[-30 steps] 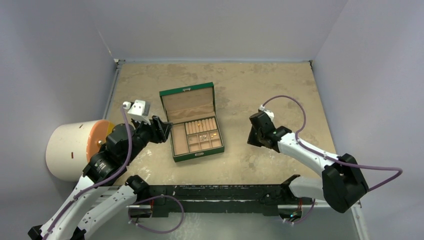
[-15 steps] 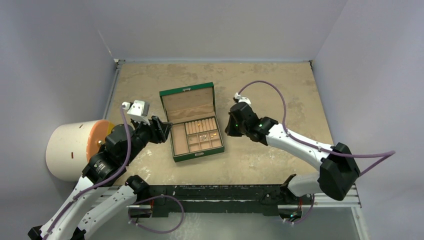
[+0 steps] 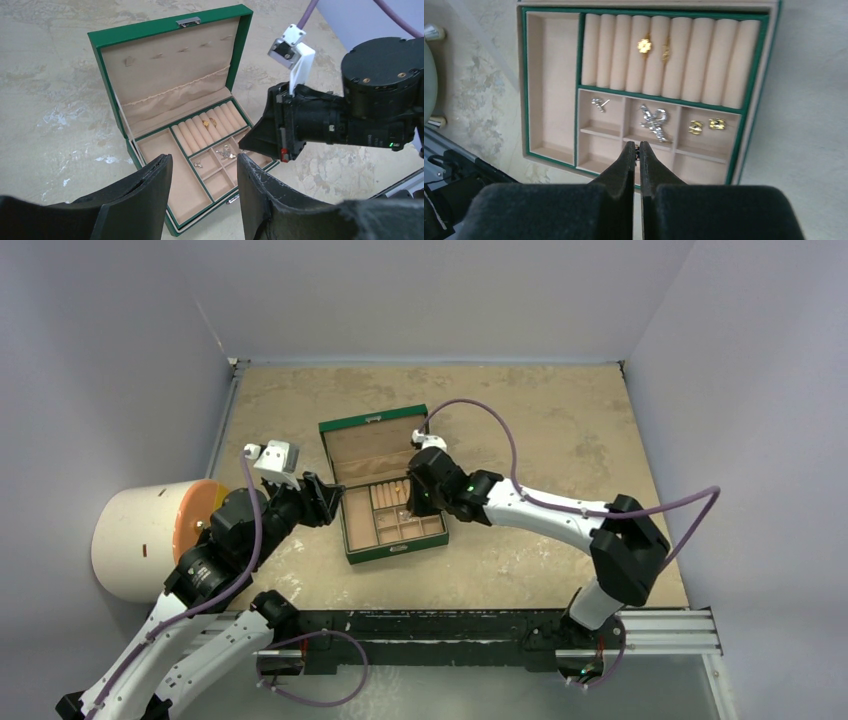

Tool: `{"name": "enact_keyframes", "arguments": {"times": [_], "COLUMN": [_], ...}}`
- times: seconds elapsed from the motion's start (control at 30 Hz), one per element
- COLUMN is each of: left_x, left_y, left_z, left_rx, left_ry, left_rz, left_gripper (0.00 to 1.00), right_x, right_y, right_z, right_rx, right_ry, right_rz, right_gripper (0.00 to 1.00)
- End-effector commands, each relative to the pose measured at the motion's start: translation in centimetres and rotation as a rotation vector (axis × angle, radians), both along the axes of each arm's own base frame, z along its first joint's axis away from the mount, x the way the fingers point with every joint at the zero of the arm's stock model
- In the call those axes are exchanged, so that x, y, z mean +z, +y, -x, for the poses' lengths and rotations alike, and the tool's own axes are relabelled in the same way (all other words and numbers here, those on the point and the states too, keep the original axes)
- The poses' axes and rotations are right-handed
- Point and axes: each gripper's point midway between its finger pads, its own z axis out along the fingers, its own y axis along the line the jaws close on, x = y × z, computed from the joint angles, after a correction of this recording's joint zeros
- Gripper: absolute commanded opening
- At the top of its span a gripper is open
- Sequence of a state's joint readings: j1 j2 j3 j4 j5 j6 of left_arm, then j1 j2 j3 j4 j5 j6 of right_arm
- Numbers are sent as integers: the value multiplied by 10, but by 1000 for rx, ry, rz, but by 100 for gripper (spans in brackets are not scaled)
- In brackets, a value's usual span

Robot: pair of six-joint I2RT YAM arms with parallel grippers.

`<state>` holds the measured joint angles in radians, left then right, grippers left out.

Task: Organize the mixed jewelry

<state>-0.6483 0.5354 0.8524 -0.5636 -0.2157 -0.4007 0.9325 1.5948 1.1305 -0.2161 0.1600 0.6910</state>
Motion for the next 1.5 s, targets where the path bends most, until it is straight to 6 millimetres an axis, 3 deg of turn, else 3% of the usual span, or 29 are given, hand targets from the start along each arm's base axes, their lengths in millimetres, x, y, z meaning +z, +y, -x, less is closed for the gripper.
{"name": "enact_keyframes", "arguments": {"times": [0.0, 0.4, 0.9, 1.13, 1.47], "left_x": [9, 10, 9, 9, 8], "left_y": [0, 1, 0, 0, 0], "left_z": [-2, -2, -2, -2, -3], "left_rx": [-1, -1, -1, -1, 2], "left_ry": [-36, -37, -36, -36, -32], "left_rz": [14, 15, 13, 12, 9], "left_gripper": [50, 49, 49, 49, 49], "right_x": [20, -5, -23, -22, 0], "right_y": [34, 71, 71, 69, 62], "right_z": [-2, 7, -5, -5, -3], "right_rx": [66, 130, 81, 74, 55], "right_ry": [-57, -32, -38, -41, -69], "right_rz": [-49, -12, 51, 51, 13], "right_gripper": [1, 2, 7, 15, 23]}}
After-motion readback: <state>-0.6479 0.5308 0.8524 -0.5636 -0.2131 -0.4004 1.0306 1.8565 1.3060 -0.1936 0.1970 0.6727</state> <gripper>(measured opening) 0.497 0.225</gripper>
